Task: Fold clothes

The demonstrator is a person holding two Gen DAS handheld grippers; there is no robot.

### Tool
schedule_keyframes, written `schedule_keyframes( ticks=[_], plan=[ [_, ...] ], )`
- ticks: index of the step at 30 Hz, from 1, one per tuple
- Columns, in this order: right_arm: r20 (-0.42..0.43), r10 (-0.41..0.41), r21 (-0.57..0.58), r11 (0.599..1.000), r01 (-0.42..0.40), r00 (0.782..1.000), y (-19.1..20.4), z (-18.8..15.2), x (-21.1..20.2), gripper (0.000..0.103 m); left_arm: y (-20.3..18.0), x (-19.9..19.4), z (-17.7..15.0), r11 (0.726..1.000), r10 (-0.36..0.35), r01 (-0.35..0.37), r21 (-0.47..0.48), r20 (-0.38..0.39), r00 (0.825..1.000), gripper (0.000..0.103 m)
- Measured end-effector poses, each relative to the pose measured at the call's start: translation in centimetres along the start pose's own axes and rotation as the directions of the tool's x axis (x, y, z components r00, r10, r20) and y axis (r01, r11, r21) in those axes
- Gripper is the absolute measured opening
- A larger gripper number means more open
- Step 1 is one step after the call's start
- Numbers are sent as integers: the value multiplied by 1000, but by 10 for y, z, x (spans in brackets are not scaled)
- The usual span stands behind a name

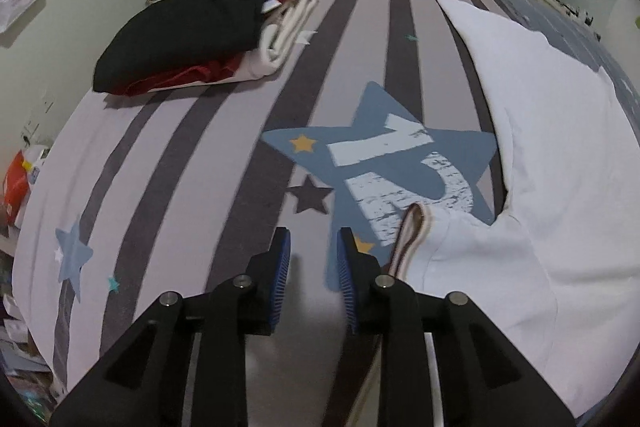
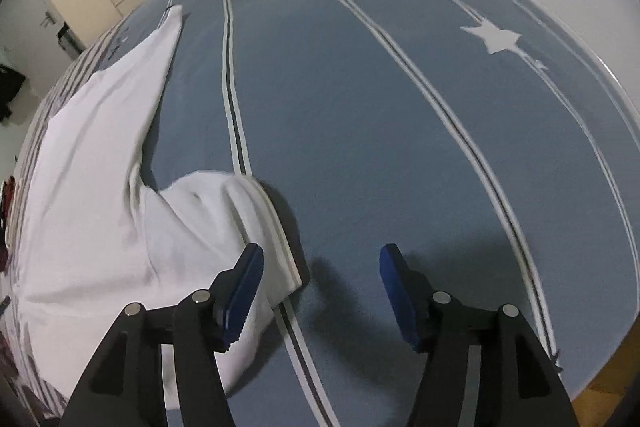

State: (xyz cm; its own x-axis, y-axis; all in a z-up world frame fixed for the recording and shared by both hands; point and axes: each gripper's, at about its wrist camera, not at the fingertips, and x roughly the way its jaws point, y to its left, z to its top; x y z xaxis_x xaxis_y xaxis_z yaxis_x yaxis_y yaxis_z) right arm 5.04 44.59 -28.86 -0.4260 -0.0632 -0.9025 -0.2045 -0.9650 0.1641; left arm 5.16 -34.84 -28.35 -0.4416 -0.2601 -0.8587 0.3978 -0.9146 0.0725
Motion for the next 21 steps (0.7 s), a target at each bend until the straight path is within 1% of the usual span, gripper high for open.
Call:
schedule_keyframes(
  ticks=[2, 4, 6, 8, 10, 13, 14, 15, 16, 17, 19, 21],
  plan=[
    [38, 38, 15, 999, -38, 999, 6, 8, -4, 57, -10, 6, 2, 1000, -15, 15, 11, 1, 1000, 22],
    [33, 60, -13, 998, -60, 998, 14, 17, 1, 58, -23, 12, 3, 999, -29, 29, 30, -9, 1000, 22],
    [-3, 51, -71, 996, -51, 999, 25, 27, 14, 58, -36, 22, 5, 998, -25, 26, 52, -22, 999, 22],
    [-58, 58, -126, 990, -65, 997, 47, 34, 37, 58, -42, 28, 7, 997, -36, 37, 62, -29, 999, 22],
    [-98, 64, -147, 986, -78, 993, 61, 41, 56, 58, -45, 33, 8, 996, -60, 62, 62, -42, 997, 22],
    [-126, 68, -147, 985, -86, 990, 72, 50, 77, 58, -45, 36, 7, 993, -75, 78, 84, -42, 996, 22],
    [-134, 72, -138, 986, -90, 988, 73, 51, 81, 55, -45, 36, 7, 993, -78, 81, 87, -42, 996, 22],
    [-141, 73, -128, 988, -91, 987, 74, 52, 83, 33, -45, 36, 5, 992, -84, 87, 90, -42, 996, 22],
    [-147, 65, -110, 991, -82, 987, 73, 52, 85, 17, -46, 36, 3, 991, -82, 86, 100, -41, 996, 22],
    [-151, 78, -81, 993, -91, 985, 72, 52, 85, 3, -49, 36, 1, 990, -70, 75, 123, -41, 997, 22],
    [-93, 69, -22, 997, -71, 993, 65, 52, 71, 3, -54, 35, -4, 985, -47, 52, 164, -35, 998, 22],
    [-33, 79, 45, 996, -78, 996, 58, 53, 50, 3, -55, 35, -6, 983, -38, 42, 179, -28, 999, 22]
  ],
)
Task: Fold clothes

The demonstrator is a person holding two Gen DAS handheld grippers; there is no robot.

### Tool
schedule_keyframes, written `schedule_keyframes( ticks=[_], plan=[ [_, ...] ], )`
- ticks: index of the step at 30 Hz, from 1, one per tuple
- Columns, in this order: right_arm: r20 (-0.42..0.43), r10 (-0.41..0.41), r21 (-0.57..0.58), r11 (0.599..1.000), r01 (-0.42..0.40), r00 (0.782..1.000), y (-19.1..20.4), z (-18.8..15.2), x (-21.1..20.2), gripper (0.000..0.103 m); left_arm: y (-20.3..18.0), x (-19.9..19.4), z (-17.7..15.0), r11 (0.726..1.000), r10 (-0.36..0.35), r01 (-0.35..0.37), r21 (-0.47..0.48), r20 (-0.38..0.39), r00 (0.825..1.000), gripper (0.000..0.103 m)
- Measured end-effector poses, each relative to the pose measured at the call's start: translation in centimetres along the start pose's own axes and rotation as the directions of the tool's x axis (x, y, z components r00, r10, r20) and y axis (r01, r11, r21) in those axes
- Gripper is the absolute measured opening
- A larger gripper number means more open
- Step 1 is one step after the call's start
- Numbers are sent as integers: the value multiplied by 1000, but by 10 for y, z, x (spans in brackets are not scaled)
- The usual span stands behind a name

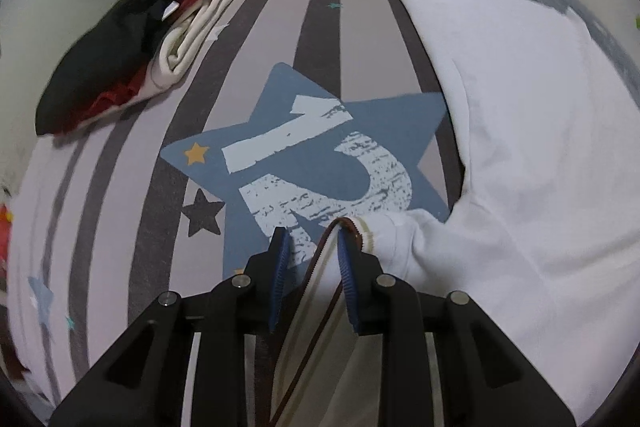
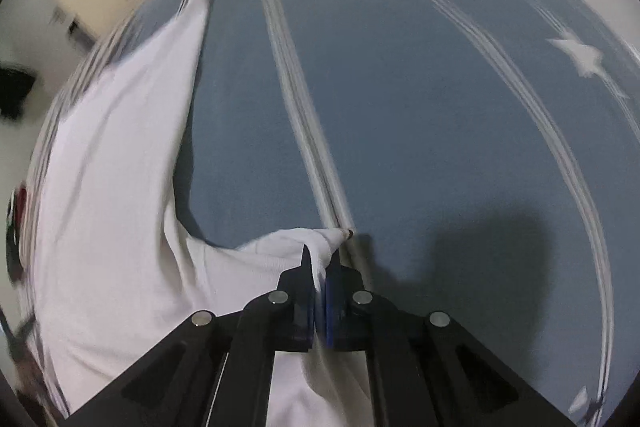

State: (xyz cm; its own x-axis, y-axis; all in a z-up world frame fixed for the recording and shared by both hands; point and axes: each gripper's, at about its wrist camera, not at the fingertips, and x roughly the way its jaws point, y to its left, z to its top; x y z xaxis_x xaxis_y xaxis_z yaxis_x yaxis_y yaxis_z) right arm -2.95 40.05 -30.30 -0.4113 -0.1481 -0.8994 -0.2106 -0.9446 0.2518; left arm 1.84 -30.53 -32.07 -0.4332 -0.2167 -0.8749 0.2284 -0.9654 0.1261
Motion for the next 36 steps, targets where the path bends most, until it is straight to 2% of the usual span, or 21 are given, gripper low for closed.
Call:
schedule_keyframes(
  ticks=[3, 4, 6, 9, 11, 15, 18, 20, 23, 25, 28, 31, 32, 33, 36],
  plan=[
    [77, 25, 68, 997, -30, 997, -6, 2, -38, 4, 3, 1, -2, 1000, -9, 9, -18, 1, 1000, 22],
    [88, 21, 74, 997, -27, 996, -7, 2, -45, 8, 4, 1, -3, 1000, -13, 13, -24, 2, 1000, 22],
    [100, -5, 83, 997, -3, 995, -10, 2, -56, 45, 5, 1, -4, 999, -20, 20, -35, 4, 1000, 22],
    [121, -42, 102, 994, 30, 992, -32, 2, -60, 47, 8, 0, -6, 998, -27, 27, -51, 6, 1000, 22],
    [106, -49, 122, 992, 36, 993, -52, -2, -59, 47, 11, -2, -7, 997, -32, 32, -67, 5, 999, 22],
    [-23, -50, 99, 994, 52, 998, -82, -21, -32, 47, 22, -16, -16, 993, -41, 43, -106, 13, 999, 22],
    [-75, 11, 104, 995, -3, 997, -90, -46, -15, 47, 33, -30, -29, 985, -72, 75, -155, 24, 997, 22],
    [-89, 83, 133, 989, -70, 993, -93, -59, -6, 47, 38, -38, -39, 976, -108, 109, -187, 16, 994, 22],
    [-49, 151, 168, 976, -141, 987, -95, -69, -1, 49, 40, -51, -53, 962, -161, 159, -223, 14, 987, 22],
    [-25, 217, 201, 957, -208, 976, -96, -69, 1, 49, 38, -58, -63, 952, -206, 203, -230, 10, 979, 22],
    [-9, 262, 218, 942, -253, 965, -93, -70, 2, 49, 31, -62, -72, 949, -231, 225, -219, -2, 973, 22],
    [2, 306, 204, 932, -300, 952, -86, -67, 5, 39, 25, -58, -77, 949, -252, 243, -200, -20, 967, 22],
    [0, 304, 197, 934, -298, 953, -84, -66, 7, 30, 23, -57, -77, 951, -252, 243, -193, -23, 967, 22],
    [-2, 299, 191, 937, -293, 954, -81, -65, 10, 16, 21, -56, -78, 953, -250, 242, -186, -25, 968, 22],
    [3, 272, 194, 944, -267, 962, -71, -66, 10, 6, 15, -54, -78, 958, -245, 237, -163, -31, 969, 22]
  ],
)
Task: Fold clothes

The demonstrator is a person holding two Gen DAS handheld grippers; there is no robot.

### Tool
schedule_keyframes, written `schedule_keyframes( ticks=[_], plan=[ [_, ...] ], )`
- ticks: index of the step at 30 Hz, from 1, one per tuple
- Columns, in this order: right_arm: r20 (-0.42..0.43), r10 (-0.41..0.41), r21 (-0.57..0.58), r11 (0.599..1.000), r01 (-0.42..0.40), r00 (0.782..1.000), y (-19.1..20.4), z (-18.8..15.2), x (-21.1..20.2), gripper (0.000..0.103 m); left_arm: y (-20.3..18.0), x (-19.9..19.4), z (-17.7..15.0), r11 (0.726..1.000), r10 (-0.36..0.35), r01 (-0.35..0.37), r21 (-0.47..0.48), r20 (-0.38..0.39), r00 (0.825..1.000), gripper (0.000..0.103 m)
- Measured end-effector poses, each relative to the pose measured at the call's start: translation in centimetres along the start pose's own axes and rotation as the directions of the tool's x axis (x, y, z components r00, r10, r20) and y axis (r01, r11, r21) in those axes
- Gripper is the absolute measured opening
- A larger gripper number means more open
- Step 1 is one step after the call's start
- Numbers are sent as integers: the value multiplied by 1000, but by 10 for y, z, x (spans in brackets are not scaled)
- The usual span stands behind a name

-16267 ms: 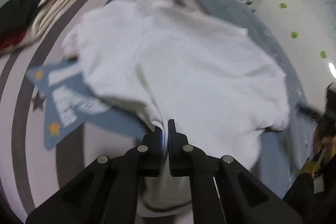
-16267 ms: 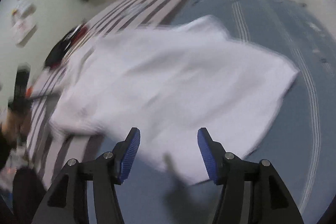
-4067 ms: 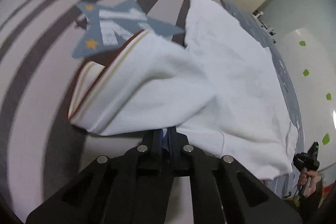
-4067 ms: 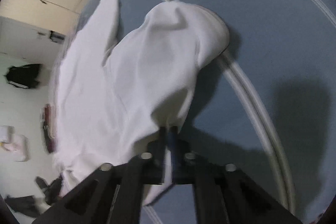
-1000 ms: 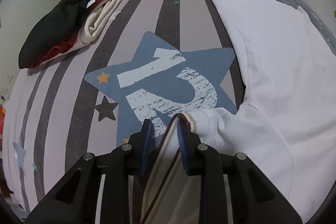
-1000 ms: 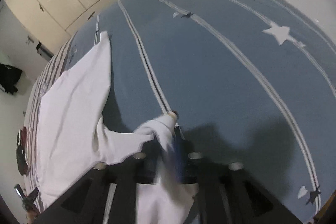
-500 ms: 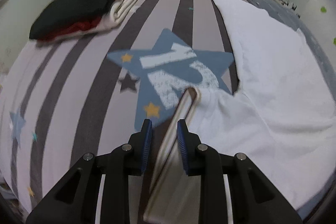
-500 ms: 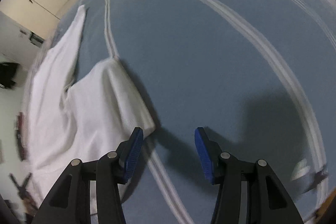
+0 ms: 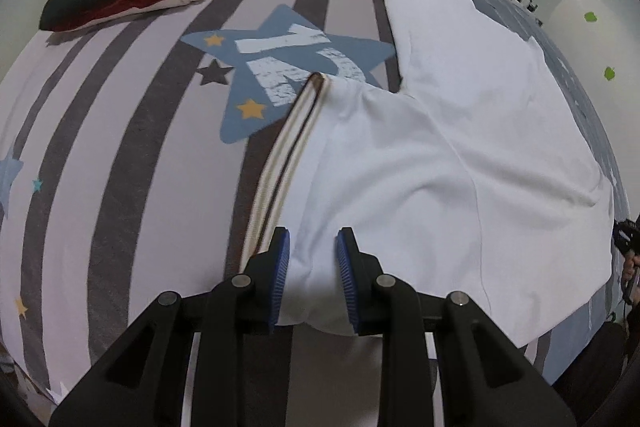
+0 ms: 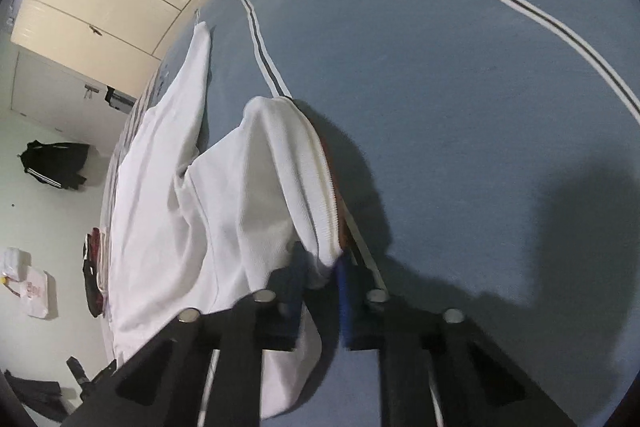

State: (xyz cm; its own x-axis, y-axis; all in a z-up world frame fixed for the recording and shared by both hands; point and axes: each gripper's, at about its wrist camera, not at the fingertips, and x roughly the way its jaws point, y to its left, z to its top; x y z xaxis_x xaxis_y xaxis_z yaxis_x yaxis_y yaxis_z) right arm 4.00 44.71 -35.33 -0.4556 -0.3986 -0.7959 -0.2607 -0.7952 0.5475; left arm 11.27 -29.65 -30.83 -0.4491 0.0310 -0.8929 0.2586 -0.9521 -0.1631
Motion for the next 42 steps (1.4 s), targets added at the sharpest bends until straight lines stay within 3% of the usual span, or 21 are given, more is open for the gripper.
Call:
schedule_keyframes(
  ticks=[4, 7, 9, 13, 15, 19, 21, 24, 28, 31, 33, 34, 35, 39, 42],
  plan=[
    [78, -113, -29, 993, 115, 991, 8, 3, -18, 5, -6, -2, 1, 999, 35, -36, 34, 21, 999, 22],
    [169, -218, -68, 970, 232, 961, 14, 8, -51, 4, -5, -6, 2, 998, 49, -50, 34, 42, 998, 22],
    [205, -244, -80, 961, 264, 948, 14, 10, -73, 4, 0, -8, 2, 998, 62, -64, 19, 51, 997, 22],
    [196, -292, -126, 939, 320, 936, 15, 4, -96, 4, 13, -12, -1, 995, 98, -96, -30, 66, 993, 22],
    [166, -340, -180, 913, 367, 926, 15, 2, -87, 5, 22, -12, -1, 994, 91, -86, -65, 68, 994, 22],
    [100, -437, -239, 862, 447, 894, 7, 3, -50, 19, 28, -14, -6, 994, 89, -84, -76, 60, 994, 22],
    [121, -426, -175, 880, 442, 897, -4, 3, -57, 43, 27, -15, -9, 995, 80, -77, -65, 55, 995, 22],
    [142, -405, -110, 901, 421, 903, -14, 2, -70, 54, 21, -20, -13, 998, 58, -57, -18, 68, 996, 23],
    [151, -397, -117, 902, 415, 905, -14, 0, -82, 56, 15, -12, -16, 1000, 26, -27, 14, 26, 999, 38],
    [134, -391, -116, 906, 407, 911, -13, 2, -85, 63, 15, 2, -19, 995, 94, -94, 34, -6, 996, 38],
    [114, -397, -126, 903, 410, 911, -13, 3, -83, 63, 16, 9, -19, 991, 128, -127, 46, -3, 992, 33],
    [109, -404, -132, 899, 416, 908, -14, 3, -82, 63, 17, 8, -18, 990, 131, -131, 45, 3, 991, 19],
    [107, -407, -135, 898, 419, 907, -16, 3, -82, 63, 18, 6, -17, 990, 132, -133, 43, 10, 991, 11],
    [90, -396, -115, 907, 405, 914, -22, 0, -83, 63, 21, -13, -6, 978, 174, -180, 102, 69, 982, 7],
    [78, -416, -149, 894, 423, 906, -20, -4, -79, 63, 34, -19, 6, 992, 113, -114, 53, 18, 993, 18]
  ],
)
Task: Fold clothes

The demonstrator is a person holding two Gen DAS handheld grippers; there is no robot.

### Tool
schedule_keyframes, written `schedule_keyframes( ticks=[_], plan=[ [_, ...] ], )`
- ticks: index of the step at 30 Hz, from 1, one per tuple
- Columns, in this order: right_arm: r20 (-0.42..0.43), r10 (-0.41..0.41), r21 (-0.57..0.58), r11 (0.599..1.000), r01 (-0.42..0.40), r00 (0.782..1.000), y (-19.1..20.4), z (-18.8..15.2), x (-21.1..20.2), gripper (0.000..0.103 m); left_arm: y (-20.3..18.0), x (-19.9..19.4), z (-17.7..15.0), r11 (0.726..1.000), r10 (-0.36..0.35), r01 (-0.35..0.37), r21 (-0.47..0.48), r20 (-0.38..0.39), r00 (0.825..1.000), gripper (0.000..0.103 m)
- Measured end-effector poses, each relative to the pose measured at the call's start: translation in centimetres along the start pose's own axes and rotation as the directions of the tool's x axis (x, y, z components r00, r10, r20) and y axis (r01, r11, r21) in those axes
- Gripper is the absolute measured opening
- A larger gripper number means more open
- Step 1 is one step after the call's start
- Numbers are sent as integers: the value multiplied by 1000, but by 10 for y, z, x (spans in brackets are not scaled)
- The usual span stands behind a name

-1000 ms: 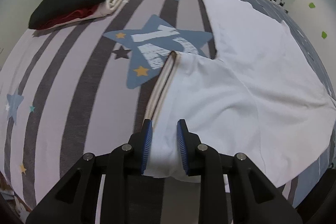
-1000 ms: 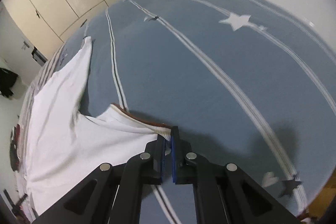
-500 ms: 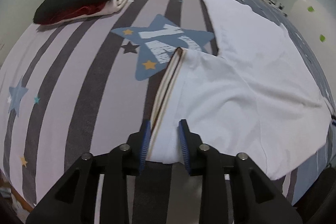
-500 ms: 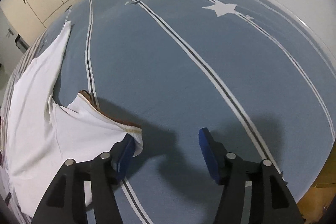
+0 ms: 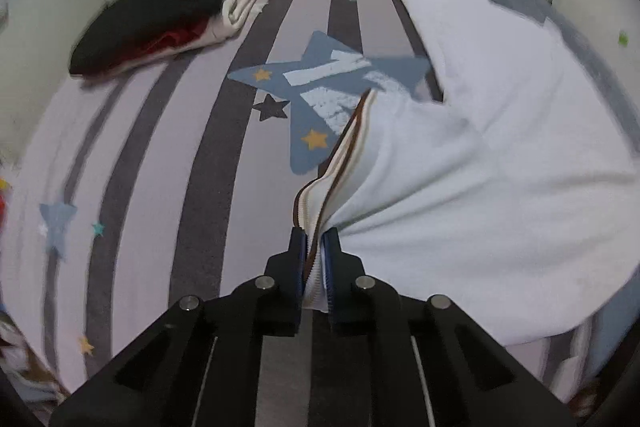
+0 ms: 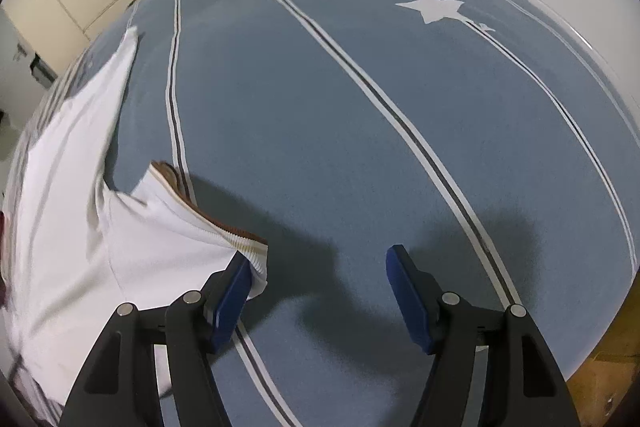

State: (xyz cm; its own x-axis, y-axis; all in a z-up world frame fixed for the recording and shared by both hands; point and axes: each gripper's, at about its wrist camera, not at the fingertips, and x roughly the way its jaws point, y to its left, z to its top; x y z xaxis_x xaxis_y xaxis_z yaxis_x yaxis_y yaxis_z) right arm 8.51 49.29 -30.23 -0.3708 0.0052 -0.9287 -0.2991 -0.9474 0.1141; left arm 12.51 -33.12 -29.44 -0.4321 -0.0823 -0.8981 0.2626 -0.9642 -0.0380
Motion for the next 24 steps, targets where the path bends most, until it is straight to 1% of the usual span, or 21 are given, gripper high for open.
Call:
schedule_keyframes(
  ticks=[1, 2, 3, 4, 6, 7, 8, 10, 11, 13, 15, 17, 19, 22, 23, 24],
  plan=[
    [-7, -2, -8, 1000, 2, 1000, 0, -1, 1, 63, 4, 1, 3, 1000, -2, 2, -9, -22, 1000, 24],
    [-13, -1, -12, 1000, 1, 1000, 0, -2, 2, 63, 6, -2, 5, 1000, 12, -12, -15, -11, 1000, 28],
    [-15, 13, -8, 1000, -13, 1000, -2, -2, 2, 63, 9, -8, 7, 999, 25, -24, -27, 34, 999, 30],
    [-13, 43, 3, 999, -43, 999, -6, -1, 0, 63, 12, -14, 9, 998, 41, -37, -47, 70, 997, 32],
    [-6, 114, 28, 993, -114, 993, -17, -1, -7, 63, 19, -24, 14, 992, 84, -72, -99, 121, 989, 37],
    [-7, 136, 38, 990, -136, 991, -21, -1, -10, 64, 24, -27, 17, 987, 112, -94, -132, 137, 984, 45],
    [-11, 150, 45, 988, -150, 989, -26, -1, -12, 65, 29, -26, 22, 980, 142, -119, -161, 140, 980, 50],
    [-25, 189, 61, 980, -187, 982, -34, 0, -14, 68, 38, -20, 30, 966, 176, -146, -213, 129, 976, 51],
    [-38, 211, 67, 976, -208, 977, -37, 0, -15, 68, 36, -17, 33, 969, 164, -136, -209, 124, 979, 51],
    [-65, 245, 80, 968, -239, 967, -40, 1, -14, 68, 27, -10, 38, 977, 142, -119, -179, 123, 982, 51],
    [-93, 249, 83, 967, -242, 964, -41, 2, -10, 69, 10, -6, 43, 988, 111, -94, -121, 140, 984, 51],
    [-114, 265, 88, 963, -256, 958, -43, 2, -6, 69, -10, 3, 48, 995, 82, -73, -70, 134, 988, 51],
    [-116, 294, 111, 953, -282, 949, -48, 3, -4, 69, -27, 22, 50, 992, 126, -126, -5, 101, 987, 51],
    [-130, 321, 127, 944, -305, 938, -56, 7, 4, 69, -52, 51, 53, 973, 205, -209, 99, 53, 977, 51],
    [-135, 337, 137, 938, -319, 932, -59, 8, 7, 69, -56, 60, 52, 966, 223, -227, 124, 43, 974, 51],
    [-132, 358, 165, 928, -335, 924, -63, 9, 9, 70, -57, 61, 53, 966, 225, -230, 119, 52, 973, 51]
  ],
)
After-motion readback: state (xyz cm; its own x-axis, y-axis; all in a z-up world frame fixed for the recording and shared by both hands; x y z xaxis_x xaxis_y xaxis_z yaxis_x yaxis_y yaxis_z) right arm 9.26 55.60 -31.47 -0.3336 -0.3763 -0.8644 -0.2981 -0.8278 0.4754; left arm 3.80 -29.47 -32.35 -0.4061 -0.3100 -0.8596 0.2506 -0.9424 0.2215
